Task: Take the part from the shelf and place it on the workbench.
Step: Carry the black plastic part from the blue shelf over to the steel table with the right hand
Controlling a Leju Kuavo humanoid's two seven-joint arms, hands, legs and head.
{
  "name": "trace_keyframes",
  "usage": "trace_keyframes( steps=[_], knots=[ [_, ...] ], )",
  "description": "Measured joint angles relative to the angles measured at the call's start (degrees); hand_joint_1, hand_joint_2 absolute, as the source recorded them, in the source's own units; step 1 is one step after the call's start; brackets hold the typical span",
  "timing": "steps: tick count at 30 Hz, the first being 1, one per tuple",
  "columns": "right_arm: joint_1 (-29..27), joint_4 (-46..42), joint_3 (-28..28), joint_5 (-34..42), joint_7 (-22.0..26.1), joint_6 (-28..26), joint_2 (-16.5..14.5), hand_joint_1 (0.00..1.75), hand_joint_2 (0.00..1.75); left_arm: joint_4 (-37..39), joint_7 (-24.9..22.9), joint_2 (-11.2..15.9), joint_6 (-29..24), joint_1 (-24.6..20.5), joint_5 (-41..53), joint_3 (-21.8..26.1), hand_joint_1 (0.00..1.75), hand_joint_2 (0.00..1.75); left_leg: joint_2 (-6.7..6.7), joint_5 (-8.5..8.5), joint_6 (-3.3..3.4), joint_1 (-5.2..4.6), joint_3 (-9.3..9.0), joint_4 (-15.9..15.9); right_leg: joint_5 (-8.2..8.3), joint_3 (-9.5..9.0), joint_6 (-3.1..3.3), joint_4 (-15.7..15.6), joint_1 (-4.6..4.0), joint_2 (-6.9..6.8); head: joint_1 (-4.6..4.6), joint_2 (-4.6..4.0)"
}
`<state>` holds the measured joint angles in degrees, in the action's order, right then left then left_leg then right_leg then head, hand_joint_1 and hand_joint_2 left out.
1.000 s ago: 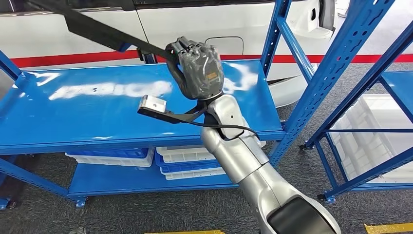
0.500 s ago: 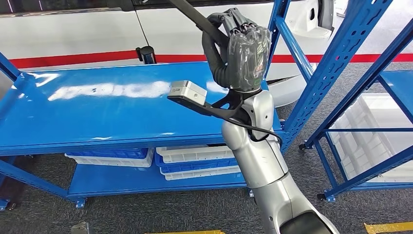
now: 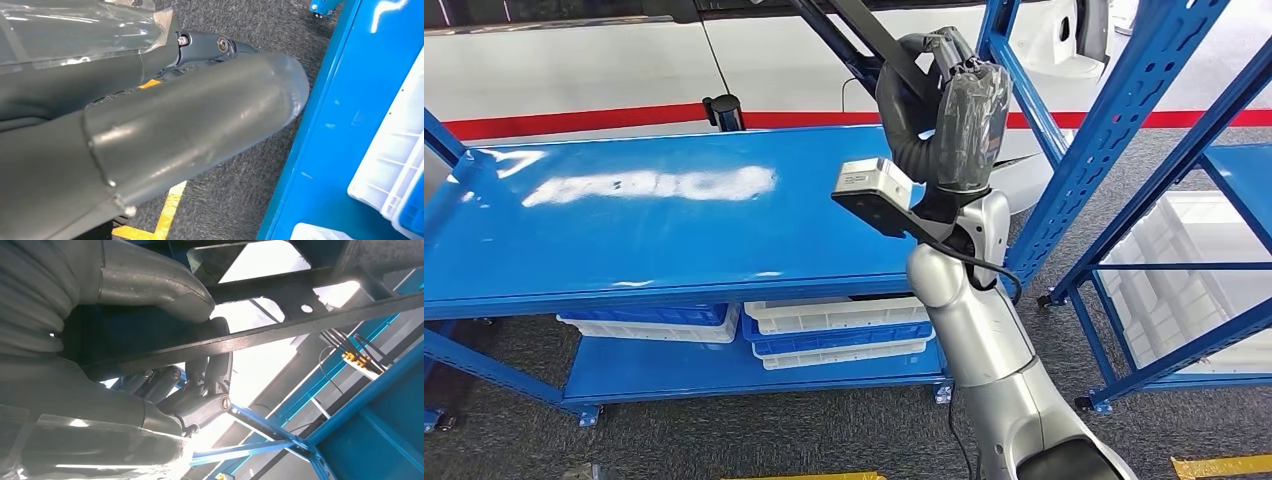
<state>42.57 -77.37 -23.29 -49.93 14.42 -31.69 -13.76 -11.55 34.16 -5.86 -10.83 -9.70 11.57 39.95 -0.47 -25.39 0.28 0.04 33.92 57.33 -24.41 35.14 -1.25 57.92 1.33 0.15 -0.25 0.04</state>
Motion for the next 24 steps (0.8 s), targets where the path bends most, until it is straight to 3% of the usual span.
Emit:
trace_keyframes(
  steps=[6,10,12,14,15,16,17,19,20,22,24],
  knots=[
    [-0.04,0.96,-0.01,4.34,1.02,0.72,1.19,1.75,1.75,0.01,-2.08,0.05,-1.93,0.12,1.13,-0.87,0.0,0.0,-0.01,-0.34,0.59,-0.05,0.31,0.58,0.06,-0.02,-0.15,-0.04,0.14,0.0,-0.01,0.01],
    [0.12,1.63,-0.01,5.52,1.54,1.39,1.52,1.75,1.75,0.01,-2.38,0.07,-2.1,0.11,0.99,-1.07,0.0,0.0,0.16,0.49,1.69,0.14,0.16,0.09,-0.07,0.2,-0.86,0.21,0.02,-0.01,0.02,0.0],
    [0.37,1.93,-0.02,5.54,1.67,1.44,1.66,1.75,1.75,0.01,-2.29,0.02,-1.93,0.12,0.84,-1.07,0.0,0.0,0.38,1.15,2.27,0.42,0.0,-0.65,-2.6,1.95,-0.46,4.18,-0.16,-0.04,0.09,0.01],
    [0.47,2.28,-0.03,5.55,1.75,1.44,1.91,1.75,1.75,0.01,-2.2,0.02,-1.87,0.15,0.72,-1.07,0.0,0.0,0.45,1.35,2.46,0.38,0.24,-0.72,-6.23,5.08,0.02,12.02,-0.14,-0.05,0.1,0.01],
    [0.41,2.49,-0.03,5.55,1.78,1.44,2.06,1.75,1.75,0.01,-2.19,0.03,-1.87,0.17,0.68,-1.07,0.0,0.0,0.45,1.42,2.43,0.38,0.38,-0.71,-7.4,6.27,-0.06,15.23,-0.11,-0.05,0.08,0.0],
    [0.35,2.68,-0.04,5.56,1.78,1.44,2.19,1.75,1.75,0.01,-2.18,0.03,-1.86,0.2,0.64,-1.07,0.0,0.0,0.44,1.52,2.37,0.39,0.52,-0.69,-7.7,6.5,-0.37,16.52,-0.08,-0.06,0.09,0.0],
    [0.32,2.85,-0.04,5.56,1.78,1.44,2.3,1.75,1.75,0.01,-2.18,0.02,-1.86,0.24,0.62,-1.07,0.0,0.0,0.4,1.63,2.26,0.4,0.64,-0.65,-7.08,5.49,-0.85,15.33,-0.06,-0.06,0.1,0.0],
    [0.42,3.07,-0.05,5.56,1.78,1.44,2.4,1.75,1.75,0.02,-2.12,-0.04,-1.83,0.29,0.58,-1.07,0.0,0.0,0.33,1.78,1.91,0.43,0.9,-0.4,-4.72,0.73,-1.62,7.26,0.06,-0.13,0.11,0.0],
    [0.5,3.13,-0.07,5.56,1.78,1.45,2.41,1.75,1.75,0.03,-1.99,-0.07,-1.78,0.3,0.5,-1.07,0.0,0.0,0.29,1.86,1.63,0.39,1.14,-0.23,-3.66,-1.5,-1.63,3.65,-0.05,-0.09,0.08,0.01],
    [0.72,3.23,-0.1,5.62,1.75,1.49,2.48,1.75,1.75,0.03,-1.47,-0.08,-1.54,0.35,0.07,-1.05,0.0,0.0,0.26,2.01,0.98,0.26,1.58,0.23,-2.92,-3.25,-1.11,0.34,-0.31,0.06,0.02,0.02],
    [0.83,3.37,-0.14,5.67,1.43,1.67,2.57,1.75,1.75,0.03,-0.69,-0.23,-1.28,0.51,-0.55,-1.01,0.0,0.0,0.21,2.24,0.32,0.28,1.88,0.47,-2.51,-2.87,-0.44,0.38,-0.22,0.19,0.0,0.01]
  ],
)
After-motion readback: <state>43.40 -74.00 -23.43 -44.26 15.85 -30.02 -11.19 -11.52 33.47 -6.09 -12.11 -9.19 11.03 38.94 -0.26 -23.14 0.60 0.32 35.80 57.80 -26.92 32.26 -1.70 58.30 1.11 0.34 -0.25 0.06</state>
